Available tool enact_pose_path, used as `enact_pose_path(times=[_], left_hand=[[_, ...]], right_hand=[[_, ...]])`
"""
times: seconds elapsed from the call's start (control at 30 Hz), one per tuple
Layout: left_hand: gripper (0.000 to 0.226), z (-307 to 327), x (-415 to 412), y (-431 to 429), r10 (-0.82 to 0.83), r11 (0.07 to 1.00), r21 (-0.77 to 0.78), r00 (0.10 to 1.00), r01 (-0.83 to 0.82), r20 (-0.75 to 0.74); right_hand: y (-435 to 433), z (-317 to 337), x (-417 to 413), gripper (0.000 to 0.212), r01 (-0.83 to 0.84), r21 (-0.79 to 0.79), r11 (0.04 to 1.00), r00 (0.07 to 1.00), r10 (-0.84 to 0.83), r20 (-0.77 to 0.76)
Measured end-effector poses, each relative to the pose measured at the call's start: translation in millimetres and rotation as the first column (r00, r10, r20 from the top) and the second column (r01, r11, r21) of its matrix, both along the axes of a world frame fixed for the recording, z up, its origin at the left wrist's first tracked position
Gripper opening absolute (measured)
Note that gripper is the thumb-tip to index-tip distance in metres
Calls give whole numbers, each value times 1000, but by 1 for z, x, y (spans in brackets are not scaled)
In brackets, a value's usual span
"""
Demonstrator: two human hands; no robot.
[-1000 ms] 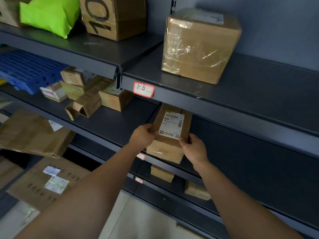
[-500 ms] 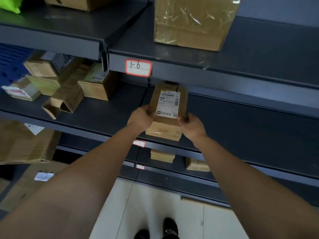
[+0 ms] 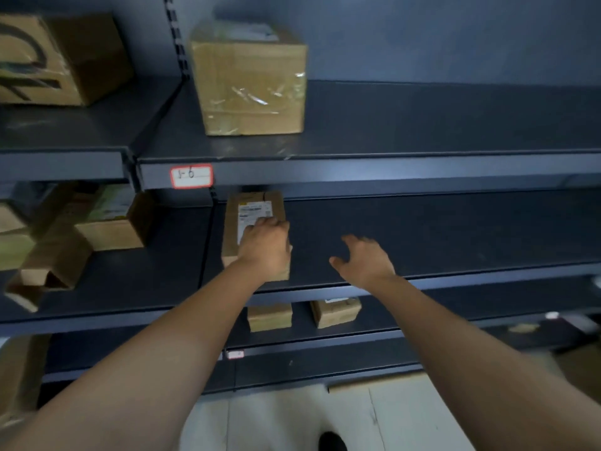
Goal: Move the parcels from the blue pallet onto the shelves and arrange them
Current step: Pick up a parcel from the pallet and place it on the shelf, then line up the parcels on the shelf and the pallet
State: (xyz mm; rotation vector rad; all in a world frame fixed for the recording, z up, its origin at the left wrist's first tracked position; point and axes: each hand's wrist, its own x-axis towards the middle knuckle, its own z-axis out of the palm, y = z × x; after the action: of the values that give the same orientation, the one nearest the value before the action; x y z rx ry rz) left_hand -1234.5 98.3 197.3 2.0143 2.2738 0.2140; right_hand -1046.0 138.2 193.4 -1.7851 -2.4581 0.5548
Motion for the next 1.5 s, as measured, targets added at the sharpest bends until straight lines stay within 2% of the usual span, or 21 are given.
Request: enact_pose_path(times=[0.1,0.27,0.6,0.77,1.0,1.27,1.5], left_hand=[[44,7,30,6,-137,991,-22,989,136,-48],[47,16,92,18,-335,942,-61,935,330,-119],[36,36,253,26,-621,779,-32,763,627,-178],[39,46,352,17,-710,694,-22,679,719,-188],[30,53,501,-14,-795,586,7,577,810,-187],[32,38,660,-53,-882,454,-13,447,891,-148],[40,15,783,-57,-941,323,-55,314,945,-123]], right_hand=[[-10,13,32,66,19,41,999,998,-21,58],[-30,27,97,64,147,103,984,975,-162,151],[-78,48,252,62,433,160,887,870,-458,182],[-111,56,343,60,531,179,828,811,-558,175],[-174,63,486,54,642,177,746,712,-665,224],[-245,55,630,52,761,149,632,589,-769,249],[-273,30,734,56,857,87,508,471,-840,271]])
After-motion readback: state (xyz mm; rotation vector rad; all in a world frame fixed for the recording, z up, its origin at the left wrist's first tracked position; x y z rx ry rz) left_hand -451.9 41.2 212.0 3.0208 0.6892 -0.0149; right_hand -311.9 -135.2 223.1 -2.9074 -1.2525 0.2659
